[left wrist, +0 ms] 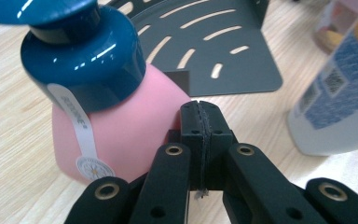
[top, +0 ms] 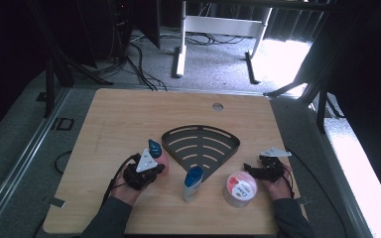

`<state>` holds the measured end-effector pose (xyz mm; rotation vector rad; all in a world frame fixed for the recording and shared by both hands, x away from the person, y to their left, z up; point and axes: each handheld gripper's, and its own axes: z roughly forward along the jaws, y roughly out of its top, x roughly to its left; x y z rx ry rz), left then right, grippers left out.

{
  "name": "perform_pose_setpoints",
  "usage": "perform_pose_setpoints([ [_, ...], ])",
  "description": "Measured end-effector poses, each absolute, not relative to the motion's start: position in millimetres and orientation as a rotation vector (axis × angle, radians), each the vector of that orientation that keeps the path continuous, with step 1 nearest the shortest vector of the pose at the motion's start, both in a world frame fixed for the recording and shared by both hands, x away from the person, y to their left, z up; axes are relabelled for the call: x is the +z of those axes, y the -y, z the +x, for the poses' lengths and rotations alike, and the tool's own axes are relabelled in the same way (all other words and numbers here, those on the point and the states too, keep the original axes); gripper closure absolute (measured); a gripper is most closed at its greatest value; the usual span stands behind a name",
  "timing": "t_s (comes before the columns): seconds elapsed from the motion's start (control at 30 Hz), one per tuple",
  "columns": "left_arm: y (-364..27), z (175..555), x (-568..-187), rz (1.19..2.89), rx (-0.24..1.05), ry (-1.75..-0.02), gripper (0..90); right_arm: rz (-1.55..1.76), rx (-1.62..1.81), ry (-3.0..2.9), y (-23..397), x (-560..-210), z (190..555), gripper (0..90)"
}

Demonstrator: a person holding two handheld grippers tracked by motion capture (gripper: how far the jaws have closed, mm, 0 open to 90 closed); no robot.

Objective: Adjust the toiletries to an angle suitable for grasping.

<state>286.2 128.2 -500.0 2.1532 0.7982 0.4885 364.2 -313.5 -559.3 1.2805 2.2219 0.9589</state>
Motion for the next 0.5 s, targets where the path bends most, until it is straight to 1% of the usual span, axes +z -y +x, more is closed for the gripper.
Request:
perform_pose_setpoints([
  [0.1,-128.1,282.6,-500.8,2.158,0.516,-0.81,89.4,1.28,0.959,-2.222,313.5,-559.4,364.2,20.6],
  [0.2,-131.8,279.3,-502.9,2.162,0.517,-0.82,89.3,1.28,0.959,-2.222,313.6,-559.3,364.3,20.6],
  [0.3,-137.0,281.1,-504.4,2.147,0.487,-0.829,89.5,1.28,0.959,-2.222,313.6,-559.3,364.3,20.6],
  [0.5,-135.8,288.6,-504.6,2.153,0.507,-0.82,89.6,1.28,0.959,-2.222,313.5,-559.3,364.2,20.6],
])
